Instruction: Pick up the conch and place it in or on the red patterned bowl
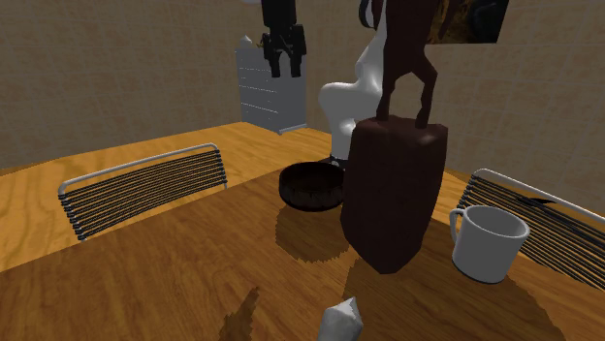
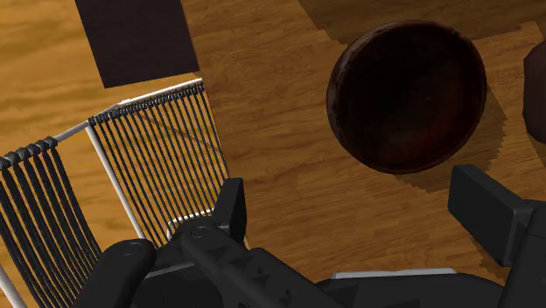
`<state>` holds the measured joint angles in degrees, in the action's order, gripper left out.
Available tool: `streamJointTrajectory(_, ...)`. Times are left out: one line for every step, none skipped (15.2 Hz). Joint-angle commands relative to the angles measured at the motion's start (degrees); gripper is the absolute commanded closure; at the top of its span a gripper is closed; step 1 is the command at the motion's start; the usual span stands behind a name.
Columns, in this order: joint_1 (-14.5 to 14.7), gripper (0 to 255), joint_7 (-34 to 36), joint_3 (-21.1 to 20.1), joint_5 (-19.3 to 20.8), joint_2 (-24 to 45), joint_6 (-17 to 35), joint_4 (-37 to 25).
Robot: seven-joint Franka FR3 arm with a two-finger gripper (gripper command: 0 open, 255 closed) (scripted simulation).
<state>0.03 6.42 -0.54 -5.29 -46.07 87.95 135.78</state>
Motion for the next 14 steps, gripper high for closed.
streamJointTrajectory(0.0,0,0.0,0.0,0.0,0.0,0.0,0.0)
streamJointTrajectory(0.4,0,1.0,-1.2,-0.7,0.6,1.5,0.5)
streamJointTrajectory(0.8,0,2.1,-2.4,-1.3,1.3,2.9,1.0)
streamJointTrajectory(1.1,0,3.1,-3.6,-1.9,2.1,4.4,1.4)
streamJointTrajectory(1.5,0,4.2,-4.8,-2.5,3.0,5.9,1.7)
streamJointTrajectory(1.8,0,5.2,-6.0,-3.1,3.9,7.4,1.9)
streamJointTrajectory(2.2,0,6.2,-7.2,-3.6,5.0,8.9,2.1)
streamJointTrajectory(2.5,0,7.2,-8.4,-4.0,6.1,10.5,2.2)
streamJointTrajectory(2.8,0,8.3,-9.6,-4.4,7.3,12.0,2.2)
streamJointTrajectory(3.1,0,9.3,-10.8,-4.8,8.6,13.5,2.1)
streamJointTrajectory(3.3,0,10.4,-12.0,-5.1,9.9,15.0,2.0)
streamJointTrajectory(3.5,0,11.4,-13.2,-5.3,11.3,16.5,1.7)
streamJointTrajectory(3.7,0,12.5,-14.4,-5.5,12.8,17.9,1.4)
streamJointTrajectory(3.8,0,13.6,-15.6,-5.5,14.3,19.4,1.0)
